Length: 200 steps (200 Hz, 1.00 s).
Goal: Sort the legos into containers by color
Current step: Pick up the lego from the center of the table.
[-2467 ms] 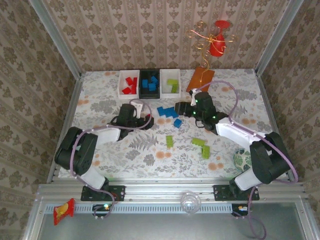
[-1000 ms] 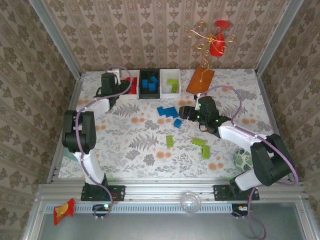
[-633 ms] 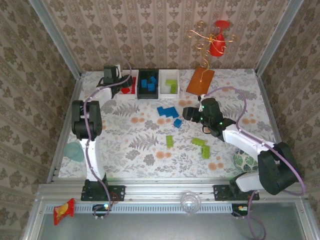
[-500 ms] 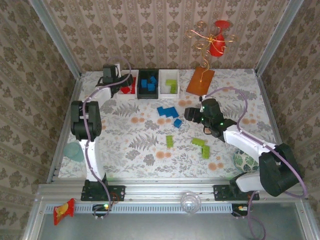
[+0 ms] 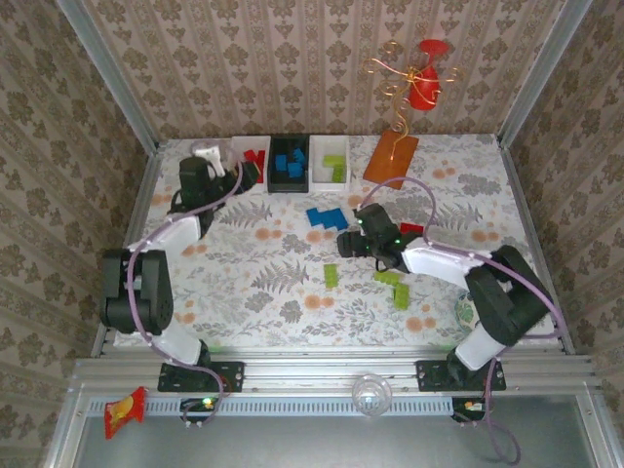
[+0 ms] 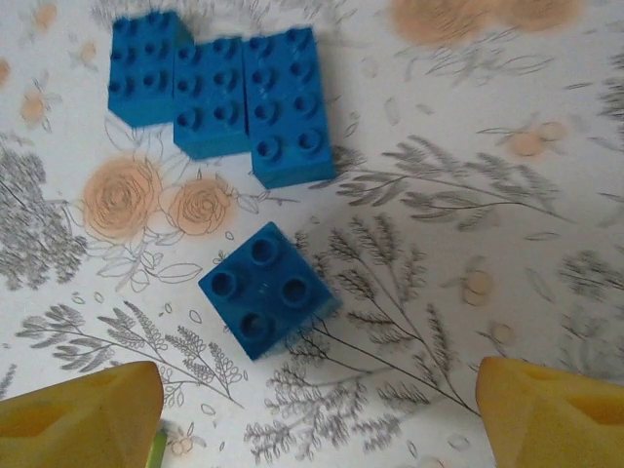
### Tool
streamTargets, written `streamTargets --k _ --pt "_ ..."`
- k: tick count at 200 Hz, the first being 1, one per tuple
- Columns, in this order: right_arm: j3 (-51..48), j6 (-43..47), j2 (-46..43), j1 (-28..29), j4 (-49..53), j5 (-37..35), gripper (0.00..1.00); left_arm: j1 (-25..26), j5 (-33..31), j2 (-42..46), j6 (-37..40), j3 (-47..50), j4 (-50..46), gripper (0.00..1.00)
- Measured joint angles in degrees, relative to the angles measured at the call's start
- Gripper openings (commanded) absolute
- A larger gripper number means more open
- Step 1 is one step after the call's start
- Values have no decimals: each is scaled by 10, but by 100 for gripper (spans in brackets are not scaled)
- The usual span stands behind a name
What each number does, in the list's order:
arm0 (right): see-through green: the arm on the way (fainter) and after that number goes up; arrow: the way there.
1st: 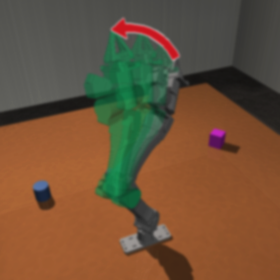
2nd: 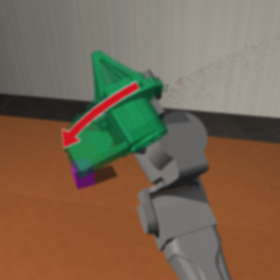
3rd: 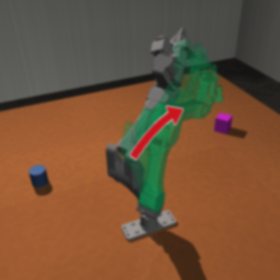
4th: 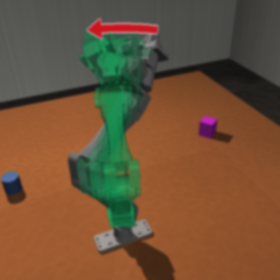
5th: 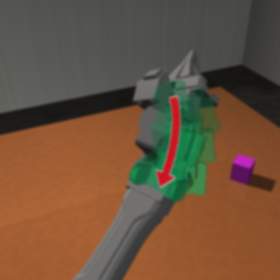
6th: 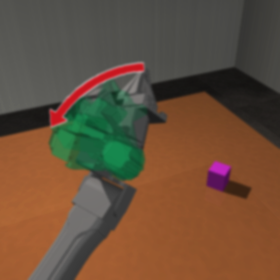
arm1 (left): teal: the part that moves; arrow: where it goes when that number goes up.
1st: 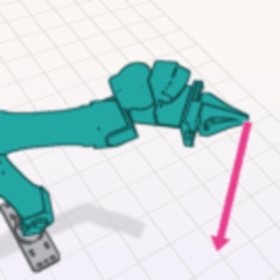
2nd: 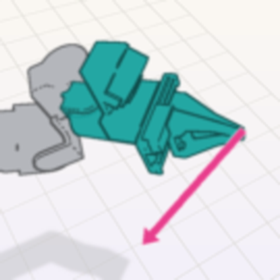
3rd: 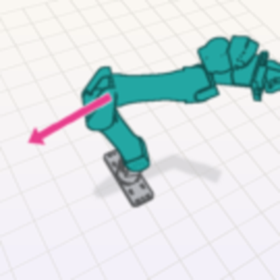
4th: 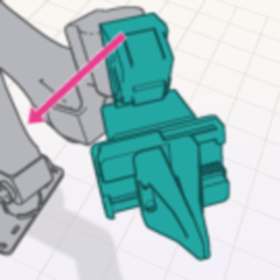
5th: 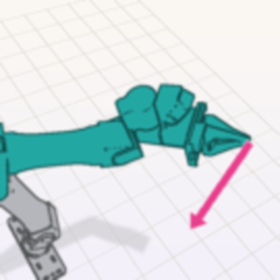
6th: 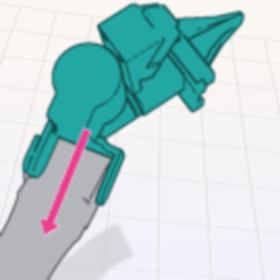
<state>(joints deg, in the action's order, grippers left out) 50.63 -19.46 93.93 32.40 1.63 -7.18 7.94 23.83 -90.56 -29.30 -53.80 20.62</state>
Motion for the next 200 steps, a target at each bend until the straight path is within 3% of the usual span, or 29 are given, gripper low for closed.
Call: streamTargets --k 40,81,129,163,200 --pt "65 49 89 12 5 -1 75 10 -3 84 -3 103 -17 72" --pt "116 95 146 15 28 -13 63 11 -16 147 3 149 -28 73" --pt "124 137 154 20 41 16 51 14 -22 151 10 163 -46 73" --pt "127 147 154 31 49 24 33 14 -22 151 10 165 -48 73" --pt "128 135 144 35 44 41 29 14 -24 152 10 169 -48 73"
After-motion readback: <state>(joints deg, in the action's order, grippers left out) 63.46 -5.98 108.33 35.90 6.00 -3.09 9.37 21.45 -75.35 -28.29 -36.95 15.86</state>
